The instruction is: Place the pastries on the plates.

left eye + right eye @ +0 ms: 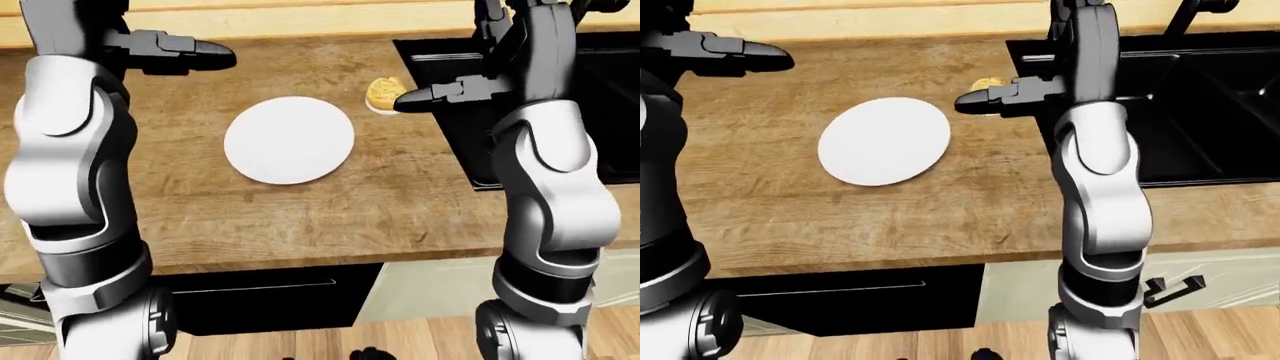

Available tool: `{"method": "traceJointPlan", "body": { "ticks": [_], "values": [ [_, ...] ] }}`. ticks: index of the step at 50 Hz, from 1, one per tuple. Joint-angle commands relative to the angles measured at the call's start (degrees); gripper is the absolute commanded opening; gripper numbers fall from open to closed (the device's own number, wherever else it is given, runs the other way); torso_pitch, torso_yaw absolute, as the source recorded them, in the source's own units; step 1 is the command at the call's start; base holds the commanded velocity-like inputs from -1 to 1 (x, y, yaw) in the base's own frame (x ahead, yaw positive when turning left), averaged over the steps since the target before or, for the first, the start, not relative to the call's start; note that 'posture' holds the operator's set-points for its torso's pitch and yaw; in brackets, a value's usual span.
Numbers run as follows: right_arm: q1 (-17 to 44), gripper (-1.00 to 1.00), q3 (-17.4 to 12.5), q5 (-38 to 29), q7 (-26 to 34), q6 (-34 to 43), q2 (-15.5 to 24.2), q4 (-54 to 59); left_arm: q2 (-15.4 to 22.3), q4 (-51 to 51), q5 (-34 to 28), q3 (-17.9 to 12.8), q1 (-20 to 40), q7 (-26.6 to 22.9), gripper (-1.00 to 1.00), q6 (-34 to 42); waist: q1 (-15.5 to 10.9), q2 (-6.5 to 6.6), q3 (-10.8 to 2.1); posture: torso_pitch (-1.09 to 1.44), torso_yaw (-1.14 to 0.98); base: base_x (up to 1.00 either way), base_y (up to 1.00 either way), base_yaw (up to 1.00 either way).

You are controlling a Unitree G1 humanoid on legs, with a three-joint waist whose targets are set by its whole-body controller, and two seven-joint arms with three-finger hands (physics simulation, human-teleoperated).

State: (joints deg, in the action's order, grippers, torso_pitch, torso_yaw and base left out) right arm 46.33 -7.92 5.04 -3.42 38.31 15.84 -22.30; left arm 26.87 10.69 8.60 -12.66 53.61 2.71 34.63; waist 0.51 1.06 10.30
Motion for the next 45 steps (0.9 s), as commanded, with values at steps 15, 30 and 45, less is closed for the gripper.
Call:
{"method": "traceJointPlan", "body": {
  "ticks": [15, 30, 45],
  "values": [
    [1.14, 1.0, -1.31, 0.62, -0.11, -2.07, -0.25, -2.56, 0.34, 1.76, -1.59, -0.66, 0.83, -0.19, 1.0, -2.0, -0.33, 2.28, -1.97, 0.22, 0.0, 0.0, 0.17, 0.0],
    [2.24, 1.0, -0.76, 1.83, -1.41, -1.31, 0.46, -2.25, 0.76, 2.71, -1.52, -1.17, 0.24, -0.73, 1.0, -1.43, -0.03, 2.52, -1.01, 0.22, 0.0, 0.22, -0.24, 0.0],
    [2.9, 1.0, 0.23, -1.11, 0.61, 0.46, -0.69, -1.24, 1.45, 3.3, -0.95, -1.67, 0.03, -0.66, 1.0, -0.95, -0.16, 0.03, -1.38, 0.22, 0.0, 0.0, 0.0, 0.0]
  ]
}}
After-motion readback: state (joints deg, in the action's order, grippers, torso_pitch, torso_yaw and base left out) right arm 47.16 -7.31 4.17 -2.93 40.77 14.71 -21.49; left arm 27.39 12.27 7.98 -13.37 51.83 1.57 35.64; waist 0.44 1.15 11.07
